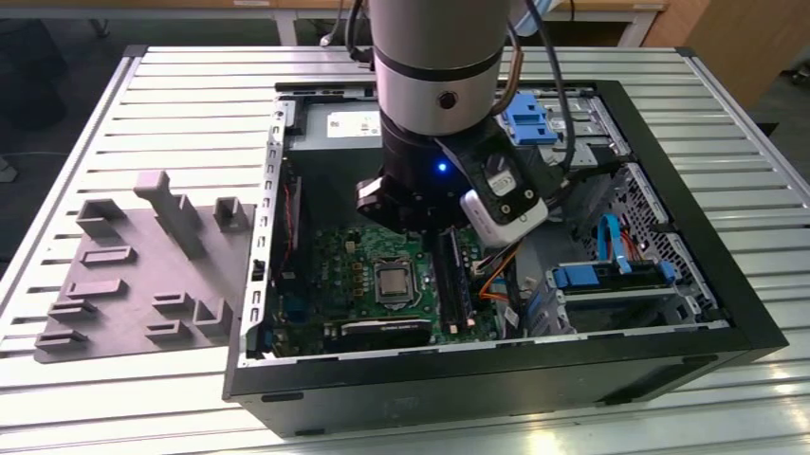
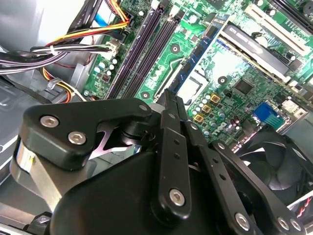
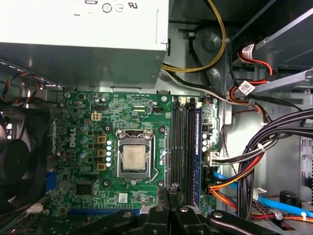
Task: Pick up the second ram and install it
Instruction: 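Insert the second ram into the second slot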
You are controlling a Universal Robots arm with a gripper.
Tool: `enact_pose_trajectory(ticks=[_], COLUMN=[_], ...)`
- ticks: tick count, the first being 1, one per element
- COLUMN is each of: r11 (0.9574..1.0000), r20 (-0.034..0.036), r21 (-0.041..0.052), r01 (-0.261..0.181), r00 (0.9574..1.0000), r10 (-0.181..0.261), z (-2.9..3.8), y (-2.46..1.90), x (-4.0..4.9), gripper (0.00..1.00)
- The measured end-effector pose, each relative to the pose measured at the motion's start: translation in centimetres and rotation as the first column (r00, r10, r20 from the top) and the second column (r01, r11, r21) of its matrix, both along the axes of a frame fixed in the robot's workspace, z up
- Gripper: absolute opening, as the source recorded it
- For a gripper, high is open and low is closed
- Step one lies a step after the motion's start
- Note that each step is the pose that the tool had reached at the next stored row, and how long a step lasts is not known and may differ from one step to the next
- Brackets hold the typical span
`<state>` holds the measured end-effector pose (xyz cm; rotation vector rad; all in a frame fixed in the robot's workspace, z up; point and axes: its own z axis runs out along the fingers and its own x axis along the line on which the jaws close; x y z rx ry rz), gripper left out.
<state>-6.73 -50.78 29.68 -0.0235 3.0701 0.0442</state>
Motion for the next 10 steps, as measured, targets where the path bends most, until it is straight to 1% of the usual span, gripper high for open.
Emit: enact_pose_trajectory(ticks=[10], r11=[1.0], r20=[0.0], r21=[0.0], r01=[0.006], r00=[1.0], r10=[-0.006], z=[-0.24], y=[0.08], x=[0.38], gripper=[0.12])
